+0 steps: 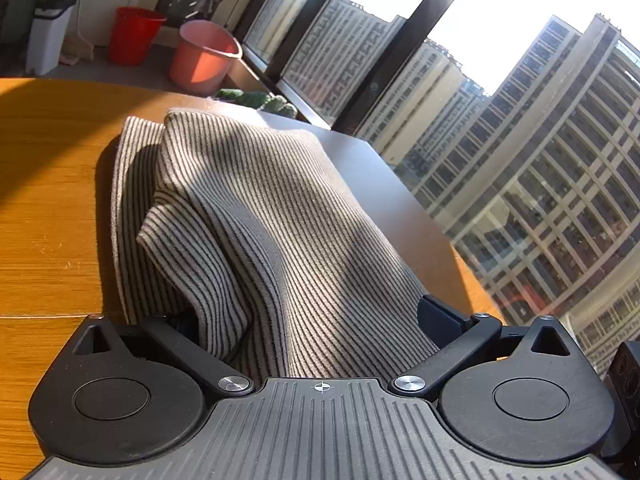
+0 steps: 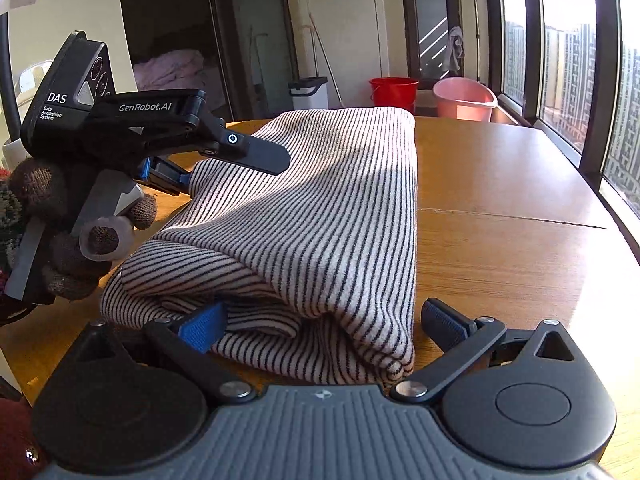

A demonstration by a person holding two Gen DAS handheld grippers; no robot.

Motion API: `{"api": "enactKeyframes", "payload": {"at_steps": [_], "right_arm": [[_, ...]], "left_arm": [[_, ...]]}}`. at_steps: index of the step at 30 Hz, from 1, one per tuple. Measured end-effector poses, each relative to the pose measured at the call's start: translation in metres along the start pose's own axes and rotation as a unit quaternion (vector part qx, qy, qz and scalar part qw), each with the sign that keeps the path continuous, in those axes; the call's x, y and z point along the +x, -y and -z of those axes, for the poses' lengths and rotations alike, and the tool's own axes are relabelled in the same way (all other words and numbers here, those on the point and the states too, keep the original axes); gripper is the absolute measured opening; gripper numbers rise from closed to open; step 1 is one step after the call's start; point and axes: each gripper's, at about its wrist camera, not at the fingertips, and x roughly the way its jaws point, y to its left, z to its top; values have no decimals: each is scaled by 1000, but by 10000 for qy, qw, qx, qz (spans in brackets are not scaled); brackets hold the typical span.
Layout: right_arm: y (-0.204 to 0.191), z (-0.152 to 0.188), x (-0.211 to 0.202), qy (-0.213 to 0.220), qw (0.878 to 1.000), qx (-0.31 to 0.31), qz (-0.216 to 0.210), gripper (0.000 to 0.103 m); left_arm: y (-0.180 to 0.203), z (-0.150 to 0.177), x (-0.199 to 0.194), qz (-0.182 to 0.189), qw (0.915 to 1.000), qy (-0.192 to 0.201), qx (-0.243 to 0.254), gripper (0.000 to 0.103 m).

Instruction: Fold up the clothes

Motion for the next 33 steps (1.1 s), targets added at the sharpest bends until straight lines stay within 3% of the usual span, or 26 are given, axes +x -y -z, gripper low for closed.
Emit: {"api": "enactKeyframes", "payload": {"at_steps": [4,9,15,20,23,26,30,33], "right_arm": [[1,1,0,17,10000,44,-47,103],[7,2,-2,59,9996,199,-205,103],[15,2,-5,144,9970,390,-647,103],[12,2,-3,133,9977,322,-582,103],[11,2,-3,154,9976,363,-569,103],[12,3,-4,153,9975,377,-576,103],[13,2,-5,108,9977,399,-532,103],[12,-6,-17,413,9974,461,-366,103]], "left_arm": [[2,9,-20,-230,9997,0,113,103],[-1,19,-54,-865,9955,183,328,103],[6,16,-83,-115,9983,571,36,103],[25,35,-58,411,9989,125,194,103],[28,45,-39,298,9992,-135,243,103],[31,50,-37,242,9989,-89,398,103],[21,52,-41,252,9993,-101,243,103],[11,54,-45,316,9994,-77,146,103]]}}
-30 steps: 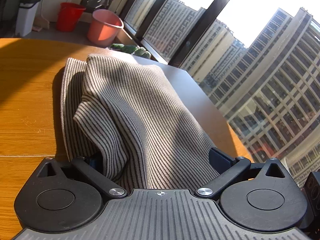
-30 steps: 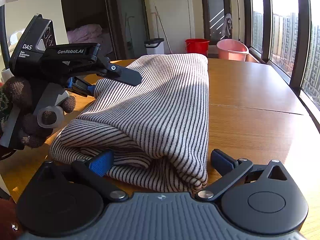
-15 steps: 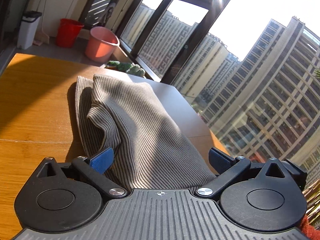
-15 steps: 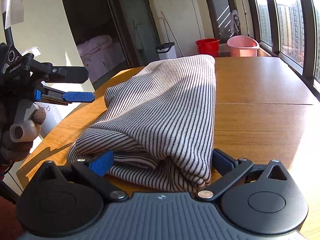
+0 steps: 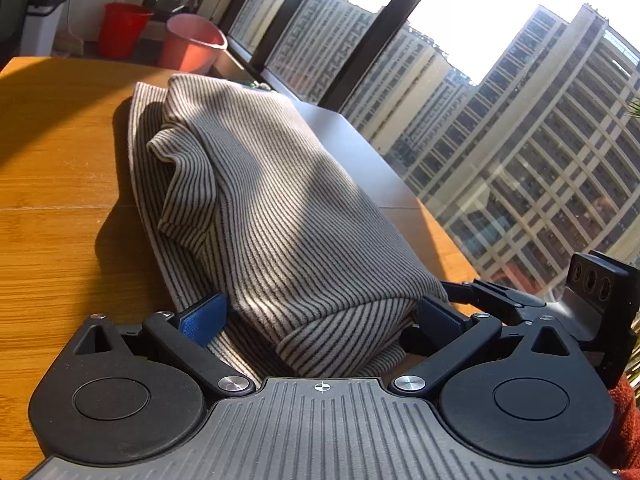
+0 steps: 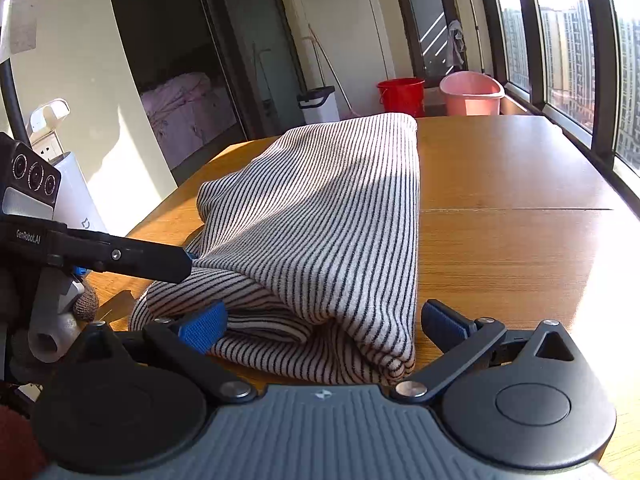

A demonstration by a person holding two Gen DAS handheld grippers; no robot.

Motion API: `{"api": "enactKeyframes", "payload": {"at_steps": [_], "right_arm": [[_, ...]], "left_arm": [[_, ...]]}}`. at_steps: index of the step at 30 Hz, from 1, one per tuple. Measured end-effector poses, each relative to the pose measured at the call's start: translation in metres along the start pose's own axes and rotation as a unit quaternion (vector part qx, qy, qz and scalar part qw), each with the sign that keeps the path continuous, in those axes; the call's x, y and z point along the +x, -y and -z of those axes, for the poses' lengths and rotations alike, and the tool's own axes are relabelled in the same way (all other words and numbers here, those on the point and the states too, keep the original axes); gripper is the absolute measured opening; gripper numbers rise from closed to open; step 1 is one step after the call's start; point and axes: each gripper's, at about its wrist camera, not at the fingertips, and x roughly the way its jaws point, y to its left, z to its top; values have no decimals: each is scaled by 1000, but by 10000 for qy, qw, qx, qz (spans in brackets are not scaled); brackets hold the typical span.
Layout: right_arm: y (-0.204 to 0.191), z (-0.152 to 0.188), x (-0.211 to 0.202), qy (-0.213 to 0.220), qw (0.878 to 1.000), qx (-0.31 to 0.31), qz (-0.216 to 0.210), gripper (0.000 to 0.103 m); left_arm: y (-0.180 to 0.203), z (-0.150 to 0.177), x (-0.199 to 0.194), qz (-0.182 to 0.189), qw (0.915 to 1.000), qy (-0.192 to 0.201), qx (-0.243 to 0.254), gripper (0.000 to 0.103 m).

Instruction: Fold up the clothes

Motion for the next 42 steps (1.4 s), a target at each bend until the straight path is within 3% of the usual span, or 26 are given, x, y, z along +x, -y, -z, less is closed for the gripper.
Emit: {"api": "enactKeyframes", "payload": {"at_steps": [4,5,6,7,8,9,11,15,19,21,25,28,35,38,39,40,42], "right_arm": [[-15,-20,-17,637,9975,-288,60,102],[-19,-25,-15,657,9971,-365,69,92],[-23,-30,-11,606,9972,-433,59,74],[-25,-33,-3,483,9976,-488,52,64],[-27,-33,5,339,9980,-524,55,47],[-29,-31,16,122,9983,-570,63,38],[-32,-19,34,-192,9969,-750,161,38],[-39,-15,32,-120,9949,-959,283,38],[-43,-13,17,-61,9947,-1023,92,41],[-45,-5,17,-108,9935,-1130,3,50],[-49,-1,16,-62,9889,-1481,18,53],[-49,-7,2,-80,9824,-1864,-30,78],[-82,9,-11,-509,9364,-3456,-330,82],[-94,22,7,-512,9104,-4102,-164,82],[-96,23,13,-478,9070,-4183,-99,81],[-96,23,18,-428,9066,-4199,-34,81],[-89,10,31,-652,9319,-3564,-199,76]], "left_arm": [[-4,1,-3,118,9998,48,-140,103],[-5,1,-3,127,9998,54,-169,103],[-6,1,-4,136,9997,61,-200,103],[-6,0,-4,144,9996,68,-231,103],[-7,0,-5,135,9995,84,-259,103],[-8,-1,-8,98,9995,119,-269,103],[-9,-1,-16,-15,9994,211,-260,103],[-13,-3,-37,-352,9980,485,-183,103],[-18,-5,-54,-644,9955,688,-139,103],[-21,-5,-60,-759,9944,724,-133,103],[-19,-3,-66,-973,9932,641,-11,103],[-10,-1,-68,-1215,9904,571,334,103],[1,-2,-58,-1506,9848,365,781,103],[9,-5,-53,-1742,9787,303,1039,103],[11,-5,-53,-1801,9769,289,1118,103],[14,-6,-52,-1858,9749,274,1192,103],[18,-6,-54,-1951,9715,265,1322,103]]}}
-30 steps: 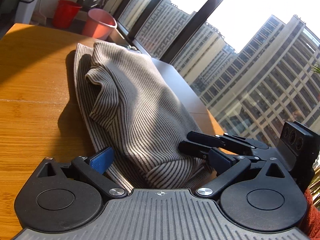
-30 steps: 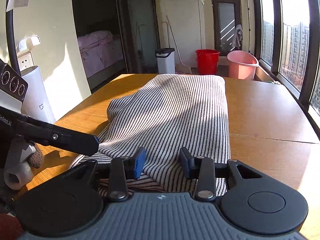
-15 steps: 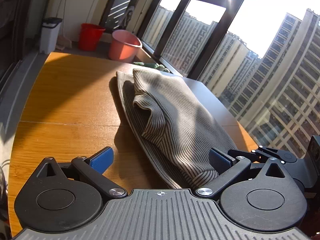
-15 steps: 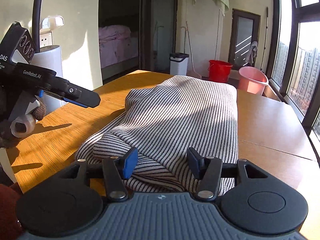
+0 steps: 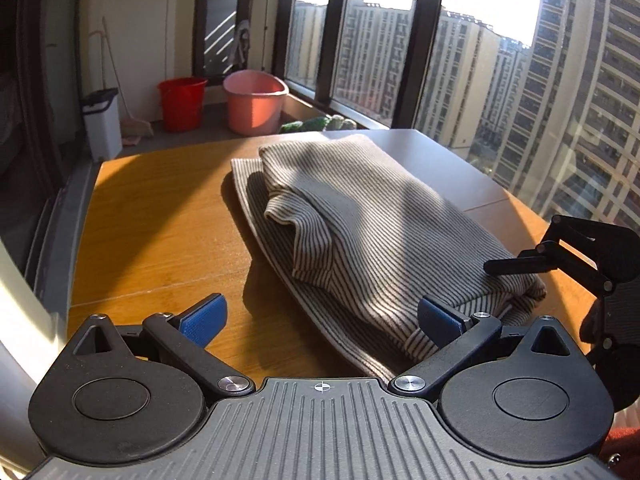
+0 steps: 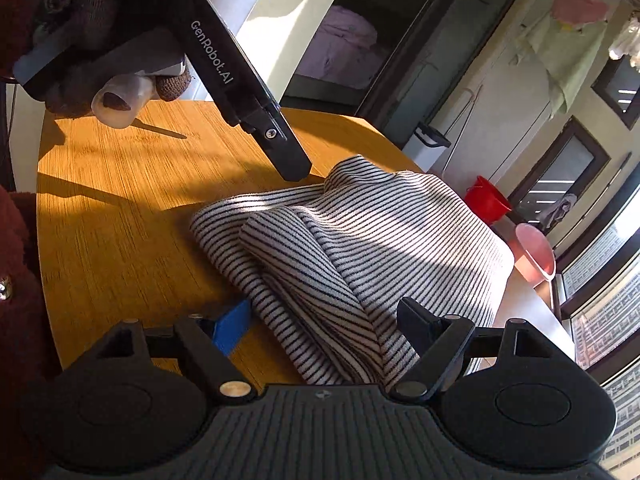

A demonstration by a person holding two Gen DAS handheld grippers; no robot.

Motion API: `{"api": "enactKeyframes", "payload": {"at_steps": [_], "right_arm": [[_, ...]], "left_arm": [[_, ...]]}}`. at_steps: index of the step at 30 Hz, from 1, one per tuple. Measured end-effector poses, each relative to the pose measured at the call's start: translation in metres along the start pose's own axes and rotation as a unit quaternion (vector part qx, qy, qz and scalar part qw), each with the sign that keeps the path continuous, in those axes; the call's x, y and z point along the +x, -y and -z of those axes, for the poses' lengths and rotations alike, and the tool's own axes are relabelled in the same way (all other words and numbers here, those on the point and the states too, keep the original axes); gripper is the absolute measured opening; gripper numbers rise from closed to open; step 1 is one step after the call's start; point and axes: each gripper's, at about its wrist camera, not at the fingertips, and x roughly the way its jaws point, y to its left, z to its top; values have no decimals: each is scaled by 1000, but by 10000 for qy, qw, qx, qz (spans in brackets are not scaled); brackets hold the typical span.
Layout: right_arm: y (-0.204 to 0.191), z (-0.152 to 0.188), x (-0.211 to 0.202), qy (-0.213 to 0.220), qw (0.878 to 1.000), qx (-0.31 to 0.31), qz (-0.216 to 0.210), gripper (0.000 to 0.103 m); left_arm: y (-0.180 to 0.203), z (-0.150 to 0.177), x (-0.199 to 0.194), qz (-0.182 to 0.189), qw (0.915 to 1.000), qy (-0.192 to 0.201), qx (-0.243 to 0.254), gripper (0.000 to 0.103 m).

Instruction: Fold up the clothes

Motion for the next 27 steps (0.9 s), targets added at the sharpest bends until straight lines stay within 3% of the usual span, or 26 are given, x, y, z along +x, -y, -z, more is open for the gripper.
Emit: {"api": "enactKeyframes", "payload": {"at_steps": [5,11,15,18,20,22,23,25,27], "right_arm": [[47,-5,12,7,9804,1844,-687,69],[74,3,15,81,9526,2812,-1156,67],[92,13,19,126,9319,3327,-1437,67],[96,17,17,155,9263,3447,-1516,67],[96,19,16,153,9243,3495,-1525,67],[92,17,15,158,9293,3390,-1454,66],[86,15,14,177,9382,3180,-1354,66],[59,9,9,203,9696,2250,-938,68],[32,5,8,138,9911,1185,-586,77]], "left_arm": [[2,3,-7,-67,9998,-9,160,103],[6,18,-19,-54,9970,-7,771,103],[28,34,-28,-8,9830,22,1836,103],[51,46,-18,-212,9627,-33,2697,103],[61,50,-14,-156,9539,-55,2998,103],[71,54,-9,-69,9455,-74,3254,103],[70,54,-11,-13,9460,-70,3240,103],[66,52,-18,108,9505,-48,3104,103],[55,48,-24,81,9606,-46,2777,103]]}}
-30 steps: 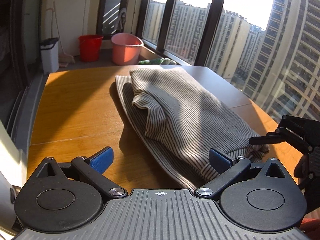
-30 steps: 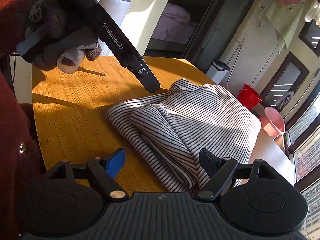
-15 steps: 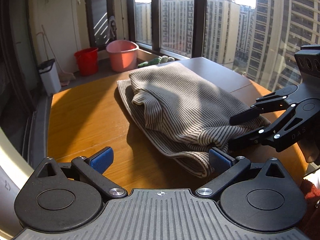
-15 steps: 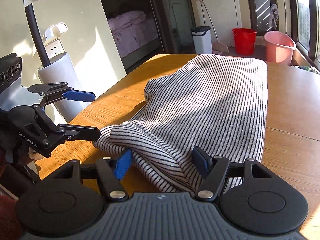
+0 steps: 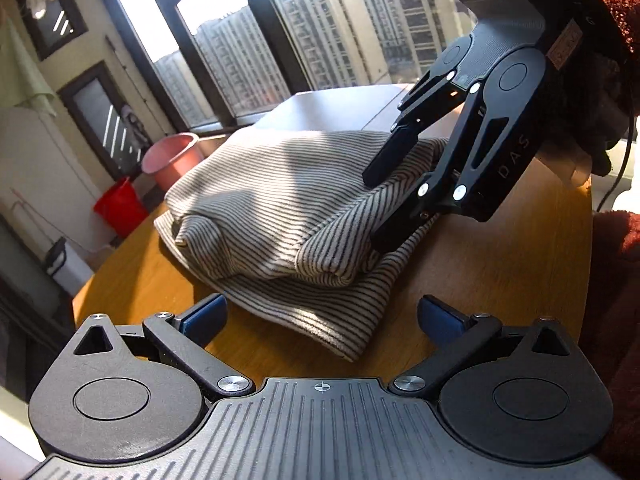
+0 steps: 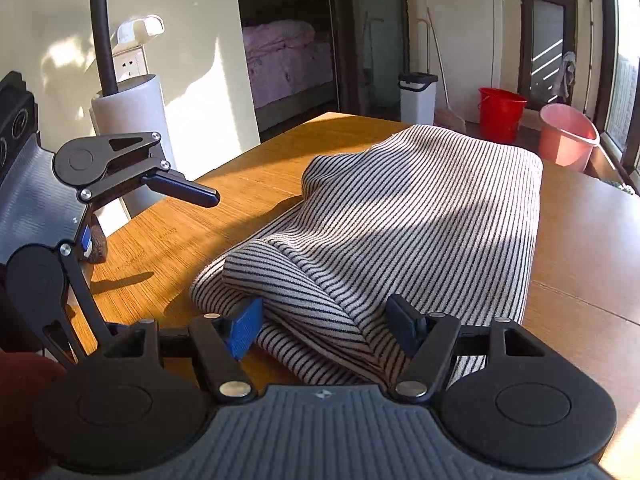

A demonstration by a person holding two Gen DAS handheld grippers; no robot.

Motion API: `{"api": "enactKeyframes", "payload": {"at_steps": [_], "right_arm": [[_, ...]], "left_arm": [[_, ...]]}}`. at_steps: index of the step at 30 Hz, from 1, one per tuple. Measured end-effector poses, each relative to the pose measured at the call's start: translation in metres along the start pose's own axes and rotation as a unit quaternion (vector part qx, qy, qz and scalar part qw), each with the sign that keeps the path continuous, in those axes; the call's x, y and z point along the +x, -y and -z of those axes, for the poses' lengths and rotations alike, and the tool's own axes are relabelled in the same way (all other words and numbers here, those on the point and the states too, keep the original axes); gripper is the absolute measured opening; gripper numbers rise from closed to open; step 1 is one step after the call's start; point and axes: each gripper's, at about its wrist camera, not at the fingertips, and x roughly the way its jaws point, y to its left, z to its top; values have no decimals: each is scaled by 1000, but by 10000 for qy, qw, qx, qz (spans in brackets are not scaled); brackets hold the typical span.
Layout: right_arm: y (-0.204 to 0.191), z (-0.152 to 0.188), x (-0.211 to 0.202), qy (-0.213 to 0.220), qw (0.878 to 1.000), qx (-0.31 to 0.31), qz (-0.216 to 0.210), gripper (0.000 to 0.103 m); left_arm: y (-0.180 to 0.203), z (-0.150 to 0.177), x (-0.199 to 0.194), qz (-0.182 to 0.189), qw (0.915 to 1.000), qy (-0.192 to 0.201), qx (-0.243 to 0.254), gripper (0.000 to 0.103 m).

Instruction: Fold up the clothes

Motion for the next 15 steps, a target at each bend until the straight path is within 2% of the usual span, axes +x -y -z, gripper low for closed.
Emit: {"api": "enactKeyframes", "payload": {"at_steps": [2,3,5,6,7,9,12,13,15], "right_arm": [[-24,4,6,-73,9950,-926,378,79],[-30,4,8,-41,9920,-1164,494,81],[-32,-3,14,-106,9920,-1144,527,77],[-27,-7,17,-163,9952,-861,426,69],[-14,-11,20,-184,9993,-255,222,69],[15,-17,19,-146,9964,813,-214,64],[56,-14,18,-118,9711,2214,-886,57],[65,-9,18,-96,9638,2445,-1057,56],[70,-5,19,-70,9587,2590,-1175,55]], "left_arm": [[-12,3,-6,-63,9994,-8,-331,103],[-17,5,-8,-107,9989,-9,-459,103],[-23,8,-13,-208,9983,-14,-537,103],[-23,9,-15,-225,9985,-33,-506,103],[-23,10,-16,-233,9987,-59,-440,103],[-19,10,-16,-251,9992,-99,-278,103],[-11,9,-12,-324,9994,-85,-28,103],[-9,6,-8,-365,9993,-56,60,103],[-2,-1,4,-413,9987,28,299,103]]}}
